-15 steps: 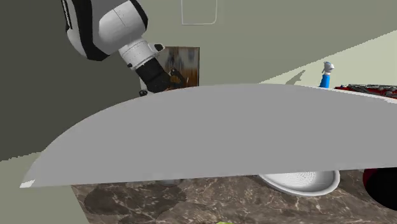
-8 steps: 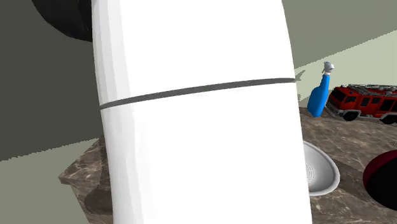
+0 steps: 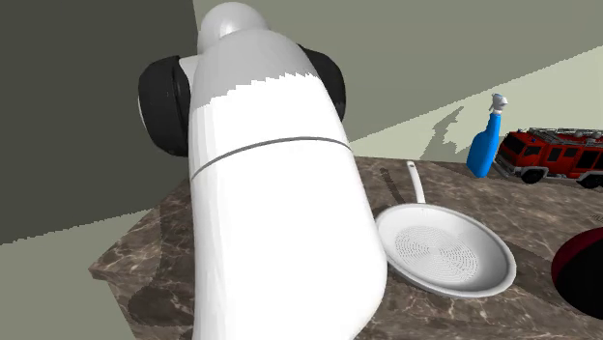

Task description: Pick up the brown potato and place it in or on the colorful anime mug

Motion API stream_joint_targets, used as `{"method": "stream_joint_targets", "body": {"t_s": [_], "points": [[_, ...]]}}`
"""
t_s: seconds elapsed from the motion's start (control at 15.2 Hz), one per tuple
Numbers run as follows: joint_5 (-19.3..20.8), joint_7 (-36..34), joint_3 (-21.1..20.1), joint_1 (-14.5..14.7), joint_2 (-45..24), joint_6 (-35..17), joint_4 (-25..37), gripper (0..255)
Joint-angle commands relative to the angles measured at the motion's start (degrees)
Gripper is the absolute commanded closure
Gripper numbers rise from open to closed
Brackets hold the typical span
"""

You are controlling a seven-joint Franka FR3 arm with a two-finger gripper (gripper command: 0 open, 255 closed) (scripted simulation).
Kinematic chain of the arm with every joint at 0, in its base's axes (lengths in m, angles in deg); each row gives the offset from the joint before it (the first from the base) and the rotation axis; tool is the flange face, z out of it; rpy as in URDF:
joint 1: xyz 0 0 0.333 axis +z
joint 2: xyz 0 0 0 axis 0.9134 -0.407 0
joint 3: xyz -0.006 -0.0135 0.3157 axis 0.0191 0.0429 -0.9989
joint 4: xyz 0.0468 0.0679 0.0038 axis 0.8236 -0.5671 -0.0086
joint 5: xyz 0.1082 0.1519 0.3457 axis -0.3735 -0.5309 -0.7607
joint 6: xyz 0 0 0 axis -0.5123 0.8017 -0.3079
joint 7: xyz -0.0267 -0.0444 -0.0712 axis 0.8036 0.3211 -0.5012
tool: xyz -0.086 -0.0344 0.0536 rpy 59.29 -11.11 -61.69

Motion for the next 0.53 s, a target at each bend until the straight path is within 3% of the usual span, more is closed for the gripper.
{"method": "stream_joint_targets", "body": {"t_s": [0.0,0.46], "points": [[0.4,-0.1,0.6,-0.4,-1.3,0.1,1.0,0],[0.9,-2.2,0.6,-2.2,2.0,-5.2,-7.6,0]]}}
